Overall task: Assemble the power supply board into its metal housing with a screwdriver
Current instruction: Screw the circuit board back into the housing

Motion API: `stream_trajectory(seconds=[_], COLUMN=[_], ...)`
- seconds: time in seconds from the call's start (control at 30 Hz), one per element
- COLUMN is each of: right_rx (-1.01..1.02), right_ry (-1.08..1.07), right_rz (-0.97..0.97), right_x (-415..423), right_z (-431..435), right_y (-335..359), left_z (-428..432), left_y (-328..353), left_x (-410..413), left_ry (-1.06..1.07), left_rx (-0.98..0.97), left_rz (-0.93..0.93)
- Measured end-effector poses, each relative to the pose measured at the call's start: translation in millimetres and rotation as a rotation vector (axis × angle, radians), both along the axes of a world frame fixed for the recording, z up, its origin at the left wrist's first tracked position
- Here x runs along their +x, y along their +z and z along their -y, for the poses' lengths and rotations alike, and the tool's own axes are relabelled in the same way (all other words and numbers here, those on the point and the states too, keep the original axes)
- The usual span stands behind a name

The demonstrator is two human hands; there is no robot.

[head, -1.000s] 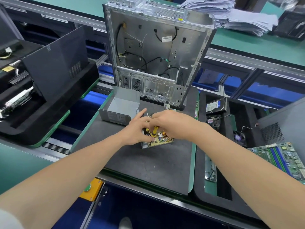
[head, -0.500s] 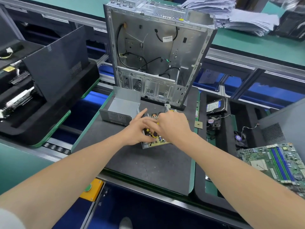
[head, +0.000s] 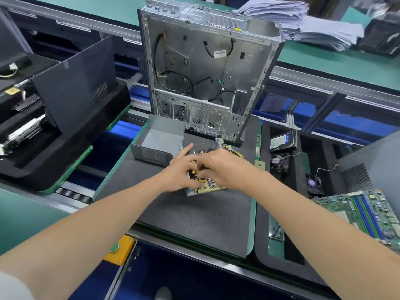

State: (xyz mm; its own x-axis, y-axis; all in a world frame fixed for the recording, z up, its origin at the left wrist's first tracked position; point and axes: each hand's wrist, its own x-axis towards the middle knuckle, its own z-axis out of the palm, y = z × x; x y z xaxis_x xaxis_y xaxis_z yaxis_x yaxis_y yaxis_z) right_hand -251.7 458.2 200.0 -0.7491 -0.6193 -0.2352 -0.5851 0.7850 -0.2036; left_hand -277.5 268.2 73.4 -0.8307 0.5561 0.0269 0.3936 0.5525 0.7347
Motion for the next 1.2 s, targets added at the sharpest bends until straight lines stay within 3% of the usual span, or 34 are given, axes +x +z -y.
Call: stream_trajectory(seconds=[0.2,0.47,0.67,0.8,0.9,1.0,1.2], right_rx=[0.059,0.086,-0.089,-0.206,-0.265,-0.31,-0.327], right_ry=[-0.153,-0.251,-0.321,-0.451,-0.537,-0.601,-0.641], right_rz=[-0.202,-0.233,-0.11,-0.144,-0.153,-0.173,-0.14], right_x=[8.4,2.6,7.4,8.0,4.3,4.1,14.0], right_z=[15.4,14.2,-2.0,-25.8,-44.2,-59.7,-80.0], right_y=[-10.0,-17.0,-17.0,-12.0,-7.6,-3.9,-3.1], left_z=[-1.0,-1.3,2.2,13.2,12.0,8.2,-2.1], left_y=[-1.5,-1.4,5.5,24.1,41.5,57.9,63.0], left_x=[-0.7,0.0,1.2,-3.4,-11.6,-21.7,-29.4], left_ry=[0.008,0.025,0.06,0.014,0.158,0.278,0.161], left_rx=[0.027,0.037,0.025,0.008,-0.006,-0.108,-0.36], left_rz=[0.012,0.001,0.005,0.084,0.031,-0.089,-0.139])
